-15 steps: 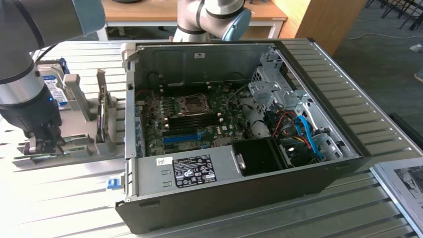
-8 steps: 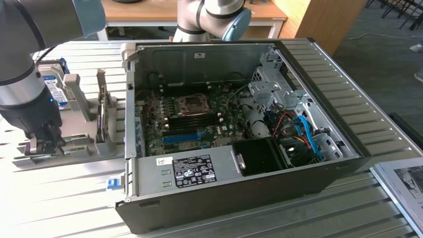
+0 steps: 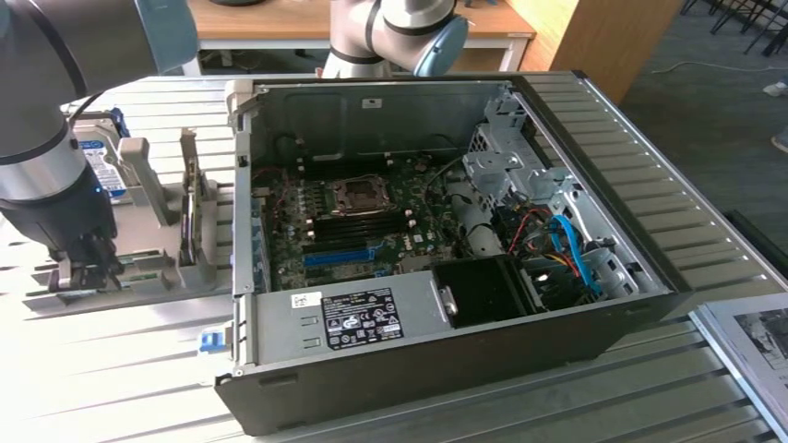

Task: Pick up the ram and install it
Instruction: 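Pick up the ram and move it above insertion slot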

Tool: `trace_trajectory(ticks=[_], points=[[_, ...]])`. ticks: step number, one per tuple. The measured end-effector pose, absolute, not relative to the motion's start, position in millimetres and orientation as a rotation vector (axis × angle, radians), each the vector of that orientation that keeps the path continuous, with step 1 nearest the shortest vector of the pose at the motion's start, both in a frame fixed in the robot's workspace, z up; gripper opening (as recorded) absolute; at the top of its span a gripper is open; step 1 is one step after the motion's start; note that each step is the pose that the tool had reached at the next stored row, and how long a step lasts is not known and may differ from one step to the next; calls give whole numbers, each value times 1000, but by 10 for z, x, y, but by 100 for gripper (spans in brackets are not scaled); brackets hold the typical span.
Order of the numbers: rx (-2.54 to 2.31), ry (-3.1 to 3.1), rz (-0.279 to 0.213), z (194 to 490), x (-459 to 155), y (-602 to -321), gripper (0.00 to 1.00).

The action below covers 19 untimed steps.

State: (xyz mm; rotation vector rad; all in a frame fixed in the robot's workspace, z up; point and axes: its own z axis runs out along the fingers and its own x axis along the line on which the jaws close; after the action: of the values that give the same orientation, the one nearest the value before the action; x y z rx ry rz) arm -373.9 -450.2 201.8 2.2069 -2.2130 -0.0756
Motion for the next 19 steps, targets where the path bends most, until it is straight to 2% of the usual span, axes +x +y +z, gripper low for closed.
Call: trace_trajectory(ticks=[19], points=[[2207,-2213,-76,1997,-3706,-4502,29]])
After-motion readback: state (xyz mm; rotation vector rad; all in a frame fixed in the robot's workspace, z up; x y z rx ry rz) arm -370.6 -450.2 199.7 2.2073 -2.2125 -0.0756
